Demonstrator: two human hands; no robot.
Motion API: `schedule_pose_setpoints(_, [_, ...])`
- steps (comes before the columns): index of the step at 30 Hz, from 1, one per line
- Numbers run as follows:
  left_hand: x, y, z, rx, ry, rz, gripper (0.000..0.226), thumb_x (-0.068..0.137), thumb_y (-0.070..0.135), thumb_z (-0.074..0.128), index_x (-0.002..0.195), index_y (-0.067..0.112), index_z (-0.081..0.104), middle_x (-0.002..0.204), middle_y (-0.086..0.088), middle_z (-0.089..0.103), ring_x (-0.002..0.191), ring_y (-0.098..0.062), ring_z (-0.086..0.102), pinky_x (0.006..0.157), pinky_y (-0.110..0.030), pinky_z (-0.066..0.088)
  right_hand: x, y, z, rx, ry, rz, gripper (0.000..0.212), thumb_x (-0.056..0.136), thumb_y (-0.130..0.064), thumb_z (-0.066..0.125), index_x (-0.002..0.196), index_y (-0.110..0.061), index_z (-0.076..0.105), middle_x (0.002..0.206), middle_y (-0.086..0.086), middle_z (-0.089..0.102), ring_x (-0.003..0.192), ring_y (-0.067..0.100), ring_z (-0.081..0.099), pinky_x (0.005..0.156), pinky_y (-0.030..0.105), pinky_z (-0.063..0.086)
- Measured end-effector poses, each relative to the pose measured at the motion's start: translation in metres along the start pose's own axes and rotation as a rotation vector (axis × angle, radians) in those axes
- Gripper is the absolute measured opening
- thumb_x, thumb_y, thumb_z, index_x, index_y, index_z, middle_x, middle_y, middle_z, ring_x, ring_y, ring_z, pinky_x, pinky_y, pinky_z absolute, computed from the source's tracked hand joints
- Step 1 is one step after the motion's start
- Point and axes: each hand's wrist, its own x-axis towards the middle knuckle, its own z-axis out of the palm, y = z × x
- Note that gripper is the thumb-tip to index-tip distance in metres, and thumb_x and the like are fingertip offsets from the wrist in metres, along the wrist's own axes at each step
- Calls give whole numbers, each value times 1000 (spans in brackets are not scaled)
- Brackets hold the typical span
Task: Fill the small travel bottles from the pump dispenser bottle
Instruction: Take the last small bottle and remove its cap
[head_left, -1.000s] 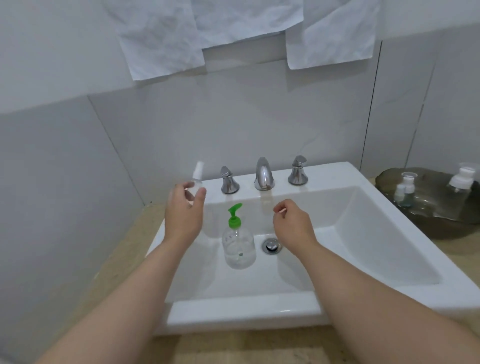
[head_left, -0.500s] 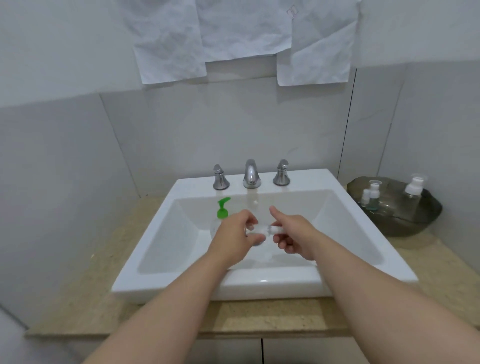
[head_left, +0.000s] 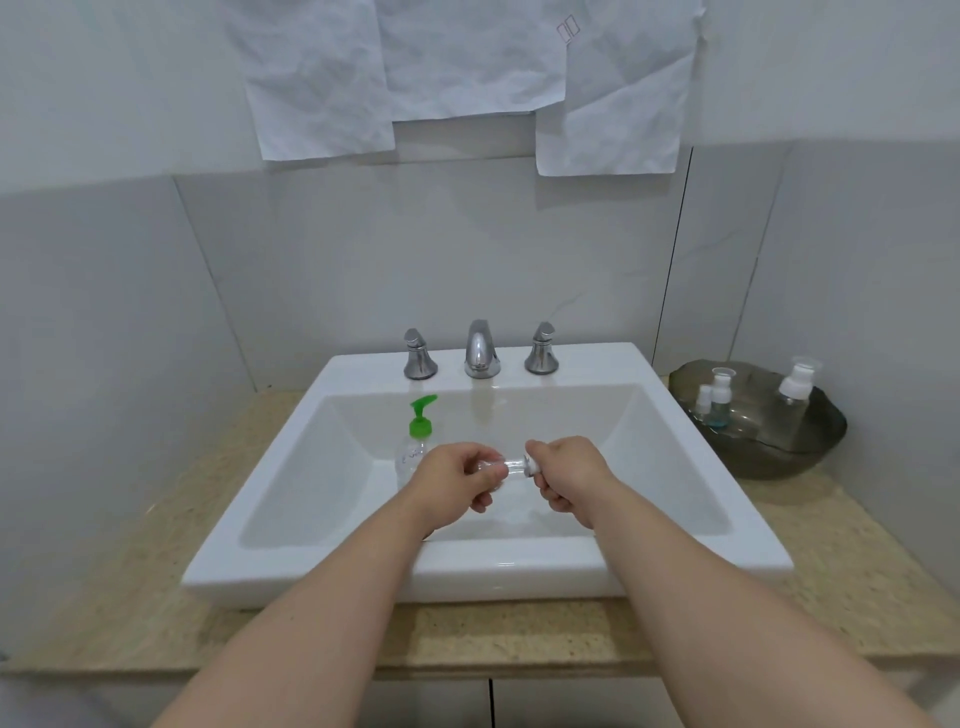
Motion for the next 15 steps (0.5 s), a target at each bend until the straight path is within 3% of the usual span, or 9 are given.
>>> schedule_pose_setpoints(6, [1, 2, 0, -16, 0, -100, 33, 108, 30, 55, 92, 4, 68, 74, -4, 64, 54, -10, 55, 58, -25, 52, 5, 2, 2, -56, -43, -97, 23, 99, -22, 56, 81, -9, 50, 66, 8, 55, 52, 18, 43, 51, 27, 37])
schedule_pose_setpoints(9, [6, 0, -3, 12, 33, -122, 37, 108, 34, 52, 93, 4, 68, 75, -4, 65, 57, -12, 56, 59, -26, 52, 7, -2, 3, 24, -65, -108, 12, 93, -19, 63, 100, -12, 56, 96, 5, 66, 75, 19, 63, 68, 33, 50])
schedule_pose_setpoints(11, [7, -1, -4, 26, 47, -115, 37, 108, 35, 52, 94, 5, 68, 74, -2, 66, 57, -12, 57, 60, -25, 52, 8, -4, 3, 54, -45, -53, 26, 98, -35, 61, 116, -18, 55, 109, 4, 65, 84, 21, 67, 68, 33, 54])
schedule_pose_setpoints(13, [6, -1, -4, 32, 58, -108, 35, 108, 35, 52, 93, 8, 68, 74, -1, 66, 57, -11, 57, 60, -24, 52, 7, -4, 3, -31, -56, 0, 40, 104, -52, 47, 112, -14, 58, 97, 7, 67, 68, 21, 62, 56, 30, 50])
schedule_pose_setpoints(15, [7, 0, -4, 26, 67, -114, 33, 108, 34, 52, 94, 9, 69, 73, 0, 66, 57, -11, 56, 59, -22, 51, 9, -2, 5, -49, -54, -19, 34, 106, -42, 46, 105, -10, 59, 82, 9, 64, 58, 19, 54, 54, 31, 44])
